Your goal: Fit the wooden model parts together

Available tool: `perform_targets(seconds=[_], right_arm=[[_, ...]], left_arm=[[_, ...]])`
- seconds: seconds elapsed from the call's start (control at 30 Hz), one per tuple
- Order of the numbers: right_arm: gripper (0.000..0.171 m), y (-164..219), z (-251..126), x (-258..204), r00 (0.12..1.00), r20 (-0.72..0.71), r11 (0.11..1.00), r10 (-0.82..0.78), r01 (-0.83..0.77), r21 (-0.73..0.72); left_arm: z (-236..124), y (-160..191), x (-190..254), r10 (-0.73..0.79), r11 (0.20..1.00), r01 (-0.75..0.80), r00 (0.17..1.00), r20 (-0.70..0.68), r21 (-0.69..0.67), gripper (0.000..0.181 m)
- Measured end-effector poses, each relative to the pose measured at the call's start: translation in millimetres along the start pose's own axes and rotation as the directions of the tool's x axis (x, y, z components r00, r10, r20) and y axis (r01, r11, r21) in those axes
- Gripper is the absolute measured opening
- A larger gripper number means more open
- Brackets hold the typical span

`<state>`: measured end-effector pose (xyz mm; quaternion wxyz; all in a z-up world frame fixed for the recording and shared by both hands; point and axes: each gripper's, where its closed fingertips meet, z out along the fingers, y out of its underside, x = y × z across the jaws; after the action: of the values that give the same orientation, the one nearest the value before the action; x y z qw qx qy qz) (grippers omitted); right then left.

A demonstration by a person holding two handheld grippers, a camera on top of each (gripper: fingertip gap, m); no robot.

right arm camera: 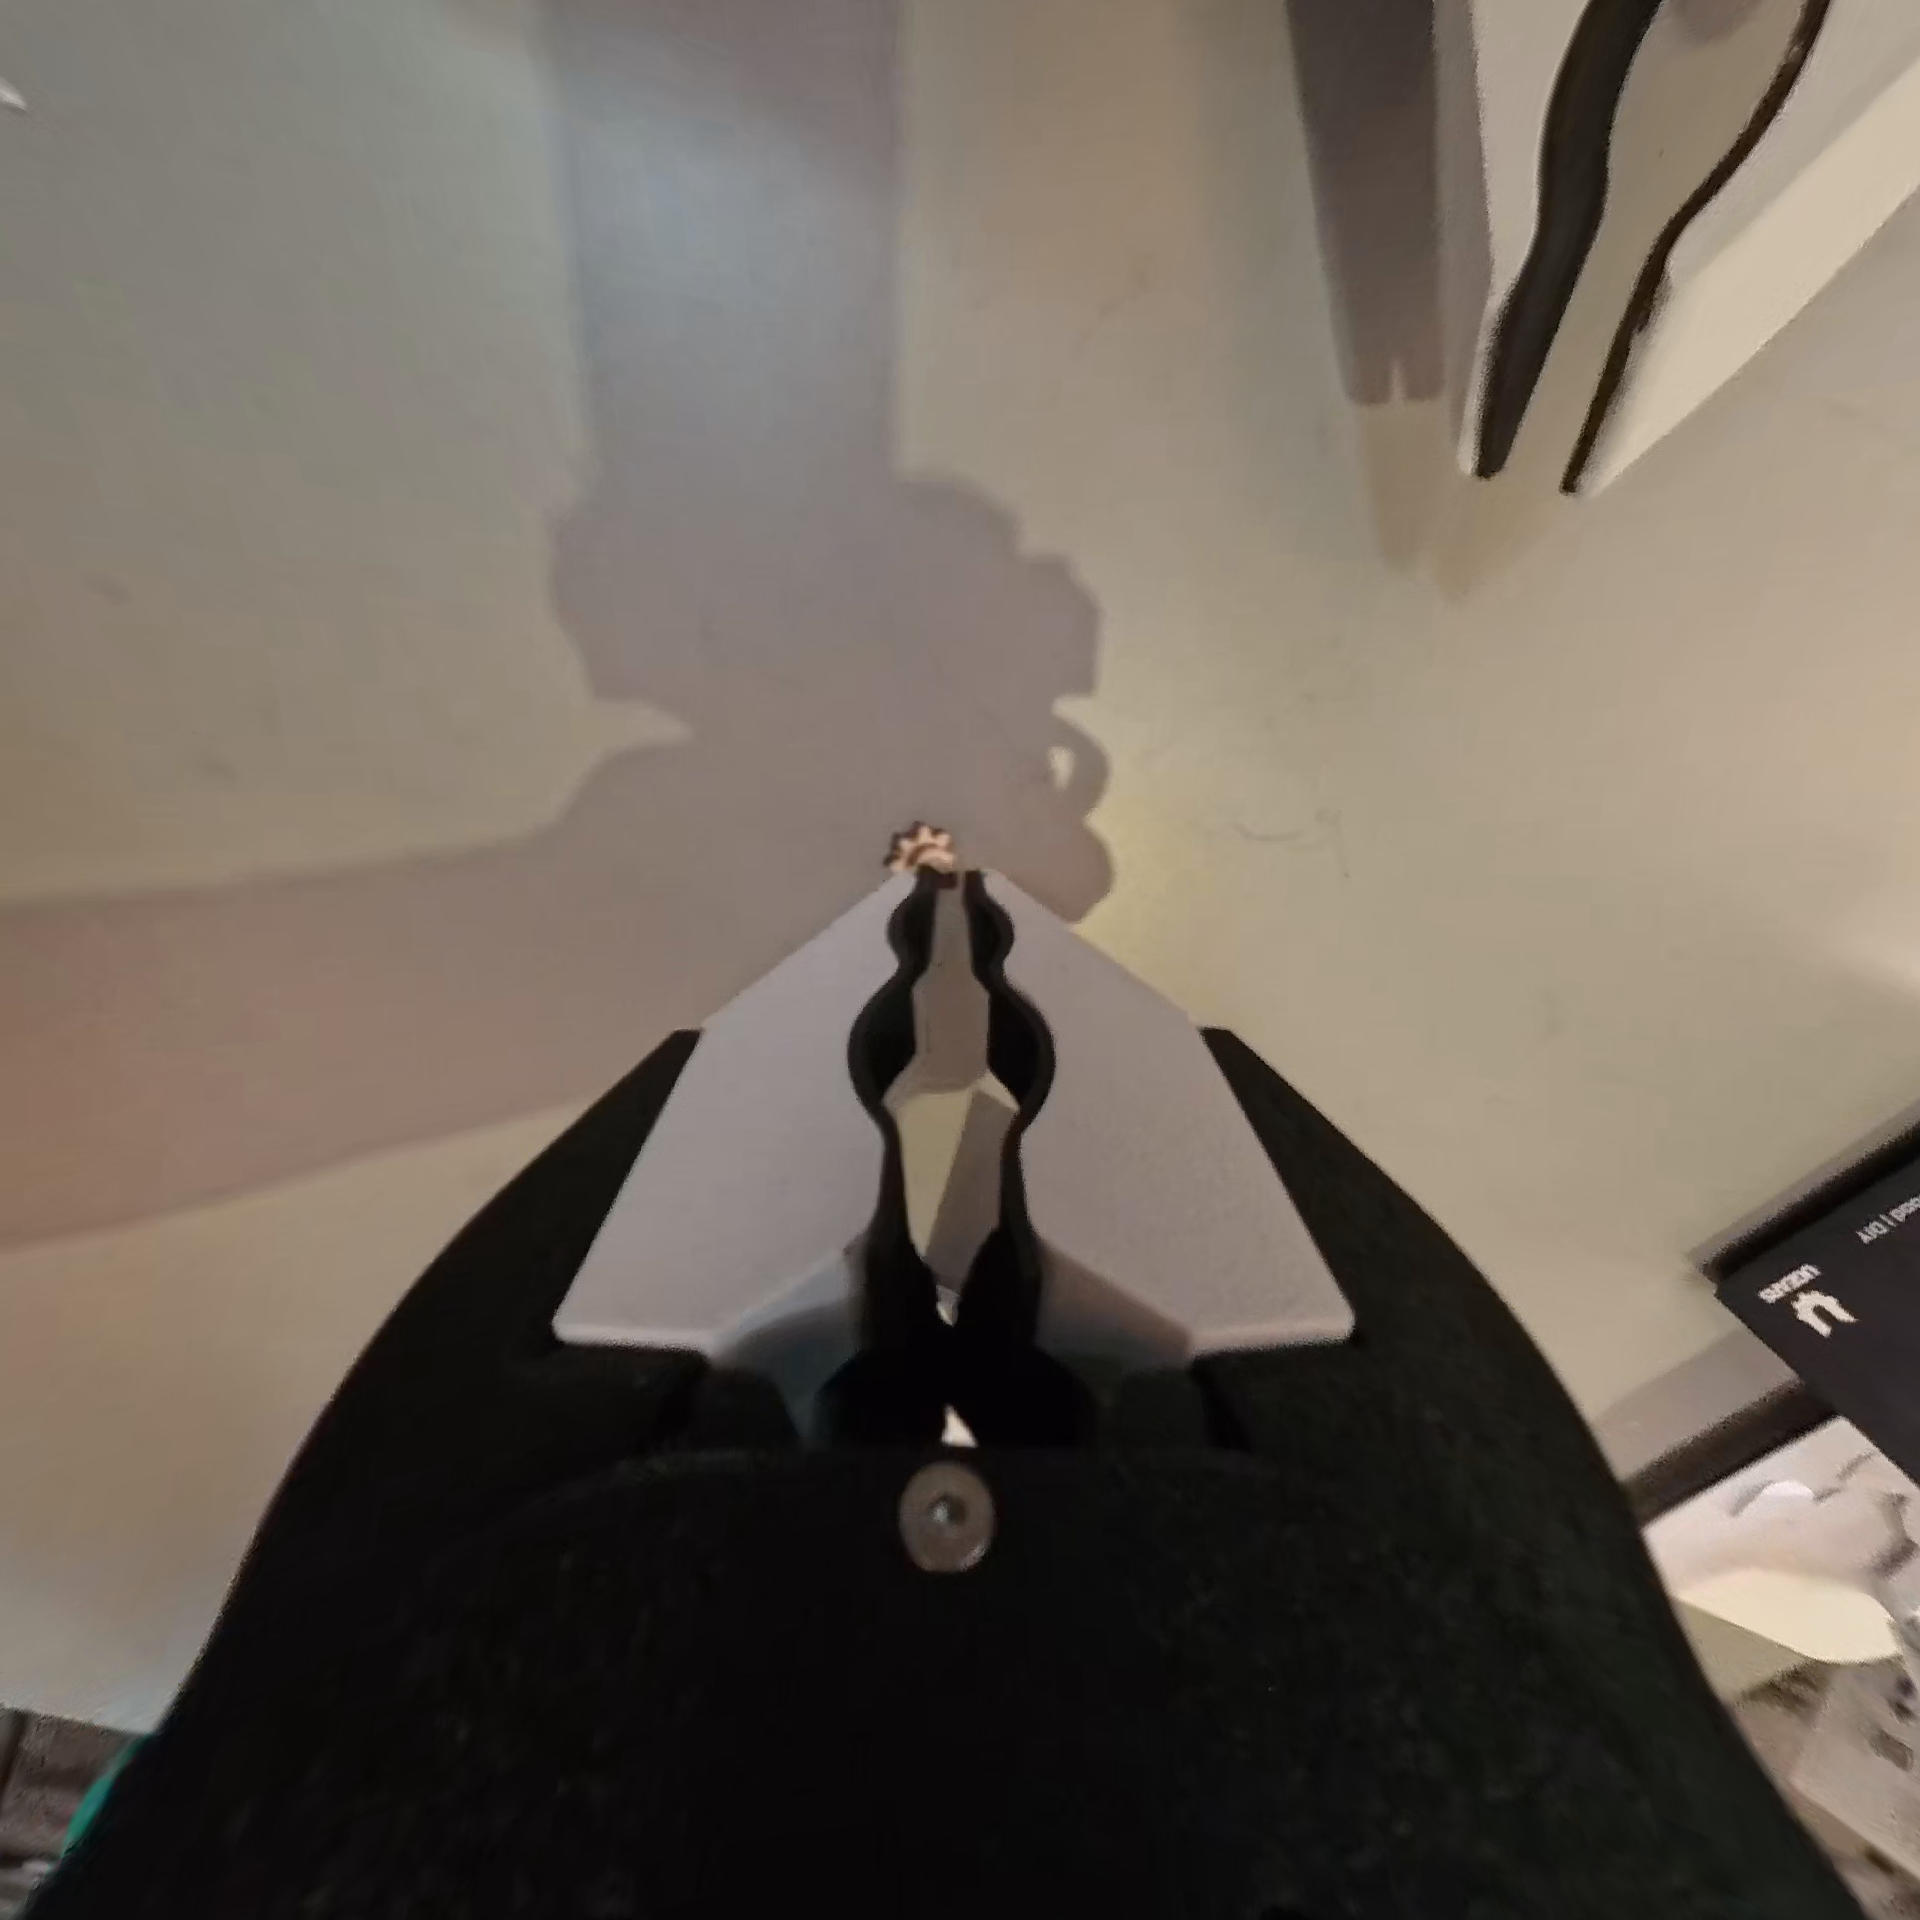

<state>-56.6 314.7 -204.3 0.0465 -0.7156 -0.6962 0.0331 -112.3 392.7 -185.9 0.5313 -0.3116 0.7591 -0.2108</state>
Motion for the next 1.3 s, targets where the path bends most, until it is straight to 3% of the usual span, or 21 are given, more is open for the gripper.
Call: perform_targets(seconds=[0.13,0.27,0.5,0.6,0.73,0.93,1.07,1.13,1.23,1.3], right_arm=[[0.014,0.8,-10.0,4.5,0.998,-0.056,1.0,0.015,-0.014,0.006],[0.021,4.7,-9.6,-7.1,0.997,-0.015,0.997,0.079,-0.079,0.001],[0.019,13.9,-6.1,-29.1,0.989,-0.092,0.993,0.116,-0.117,-0.013],[0.019,8.2,-1.7,-30.0,0.955,-0.137,0.962,0.265,-0.253,0.099],[0.025,3.3,7.0,-28.4,0.861,-0.146,0.858,0.487,-0.441,0.262],[0.013,7.2,12.6,-25.0,0.776,-0.224,0.785,0.59,-0.485,0.386],[0.013,-6.2,-2.5,-20.1,0.752,-0.293,0.759,0.591,-0.394,0.519],[0.013,-32.2,-29.3,-17.1,0.748,-0.324,0.699,0.578,-0.25,0.67],[0.013,-52.2,-63.3,-9.3,0.686,-0.435,0.642,0.583,-0.06,0.765],[0.013,-65.9,-79.6,-8.1,0.672,-0.391,0.54,0.629,-0.016,0.842]], left_arm=[[0.1,0.2,0.2,0.0,1.0,0.0,1.0,-0.001,-0.001,0.007],[0.3,0.2,0.6,0.006,1.0,-0.006,1.0,-0.001,-0.002,0.007],[0.5,0.2,1.2,0.013,1.0,-0.013,1.0,-0.001,-0.004,0.007],[0.6,0.1,1.5,0.018,1.0,-0.018,1.0,0.0,-0.004,0.006],[0.9,0.3,1.9,0.023,1.0,-0.023,1.0,0.001,-0.006,0.006],[0.7,-0.1,0.9,0.029,1.0,-0.028,1.0,0.012,-0.005,0.006],[-3.0,-11.0,0.3,-0.001,0.999,0.0,1.0,0.025,0.042,0.006],[-6.6,-24.7,4.1,-0.035,0.995,0.034,0.999,0.01,0.094,0.006],[-11.0,-45.3,13.8,-0.083,0.983,0.088,0.996,-0.035,0.159,0.009],[-14.0,-59.2,19.1,-0.129,0.969,0.141,0.989,-0.073,0.201,0.011]])
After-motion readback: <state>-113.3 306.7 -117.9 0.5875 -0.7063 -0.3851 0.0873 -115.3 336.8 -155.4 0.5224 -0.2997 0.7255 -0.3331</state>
